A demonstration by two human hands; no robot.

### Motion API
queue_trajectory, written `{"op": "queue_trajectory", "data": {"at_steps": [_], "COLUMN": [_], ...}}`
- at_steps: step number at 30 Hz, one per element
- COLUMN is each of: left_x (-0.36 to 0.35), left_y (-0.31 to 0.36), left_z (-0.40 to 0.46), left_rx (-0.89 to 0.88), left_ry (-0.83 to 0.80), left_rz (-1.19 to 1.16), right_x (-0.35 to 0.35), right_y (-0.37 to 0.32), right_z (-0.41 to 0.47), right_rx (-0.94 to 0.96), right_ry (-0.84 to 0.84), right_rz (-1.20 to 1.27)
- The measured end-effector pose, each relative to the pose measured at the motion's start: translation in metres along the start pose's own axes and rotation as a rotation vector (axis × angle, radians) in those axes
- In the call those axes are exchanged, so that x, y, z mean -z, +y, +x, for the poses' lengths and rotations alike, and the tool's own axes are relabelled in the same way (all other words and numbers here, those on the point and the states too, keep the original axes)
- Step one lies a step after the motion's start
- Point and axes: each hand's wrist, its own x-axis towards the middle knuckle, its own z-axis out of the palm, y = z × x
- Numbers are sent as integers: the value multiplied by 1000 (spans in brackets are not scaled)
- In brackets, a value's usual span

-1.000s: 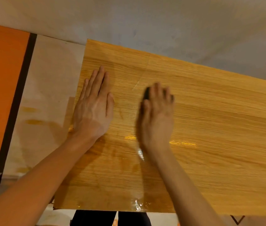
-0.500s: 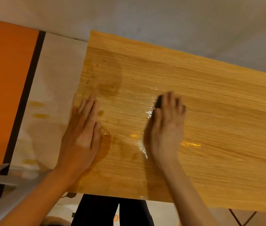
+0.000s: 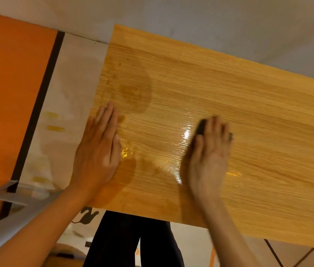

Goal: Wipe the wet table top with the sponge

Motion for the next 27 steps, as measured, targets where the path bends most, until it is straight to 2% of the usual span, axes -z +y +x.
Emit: {"op": "queue_trajectory", "data": {"at_steps": [4, 7, 9, 12, 15, 20, 25, 27], "left_x": [0, 1, 1, 0, -1, -1, -2, -2], "left_y": [-1, 0, 0, -1, -1, 1, 2, 1], "left_z": [1, 0, 0, 0, 2, 2, 1, 1], "left_rx": [-15, -15, -15, -10, 1, 1, 3, -8], "left_ry": [-10, -4, 1, 8, 18, 45, 66, 79], "left_rz": [37, 35, 14, 21, 27, 3, 1, 0], "right_x": [-45, -31, -5, 32, 24, -23, -1, 3], "right_y": [-78, -57, -13, 47, 37, -37, -24, -18], "right_z": [-32, -30, -25, -19, -7, 1, -97, -109], "right_rx": [289, 441, 410, 166, 49, 305, 486, 534], "right_ry": [-152, -236, -247, -146, -94, -149, -315, -361], "right_rz": [5, -56, -70, -61, -19, 12, -60, -69]}}
